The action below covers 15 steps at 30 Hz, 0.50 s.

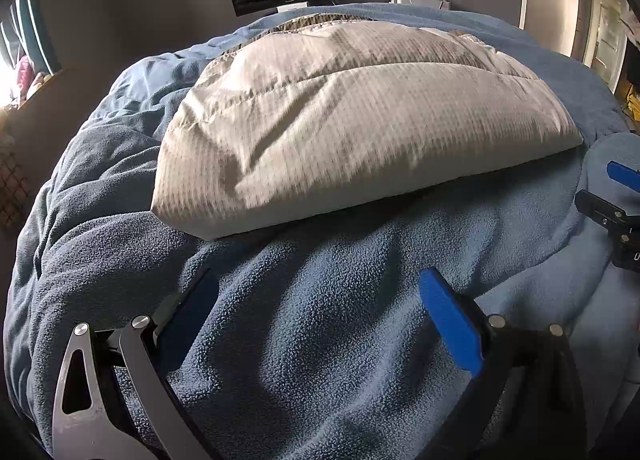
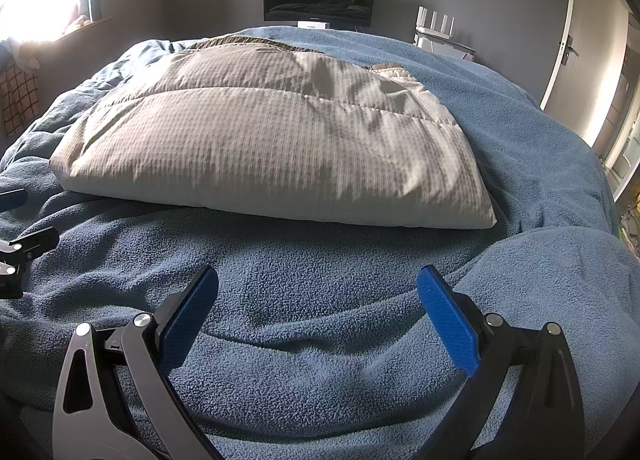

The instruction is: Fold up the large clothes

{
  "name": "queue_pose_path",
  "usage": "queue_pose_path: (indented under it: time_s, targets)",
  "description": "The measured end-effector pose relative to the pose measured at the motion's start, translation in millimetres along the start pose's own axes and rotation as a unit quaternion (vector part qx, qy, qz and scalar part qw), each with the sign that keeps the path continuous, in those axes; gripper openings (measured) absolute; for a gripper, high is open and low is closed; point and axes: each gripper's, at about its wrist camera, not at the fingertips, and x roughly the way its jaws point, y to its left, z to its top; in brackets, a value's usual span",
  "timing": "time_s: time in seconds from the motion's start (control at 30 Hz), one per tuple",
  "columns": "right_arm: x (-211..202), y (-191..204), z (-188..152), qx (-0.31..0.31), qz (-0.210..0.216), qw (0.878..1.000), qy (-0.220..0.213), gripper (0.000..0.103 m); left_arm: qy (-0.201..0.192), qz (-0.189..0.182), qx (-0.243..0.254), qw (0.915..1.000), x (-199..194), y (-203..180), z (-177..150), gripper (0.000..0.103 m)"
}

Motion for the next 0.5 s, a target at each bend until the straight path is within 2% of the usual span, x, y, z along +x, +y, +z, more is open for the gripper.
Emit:
queue_pose_path:
  time_s: [0.5]
  targets:
    - [0.1, 0.3, -0.2, 0.000, 0.000, 1.000, 0.000, 0.095, 0.002, -0.004, 0.002, 1.0000, 0.1, 1.1, 0.3, 0.097]
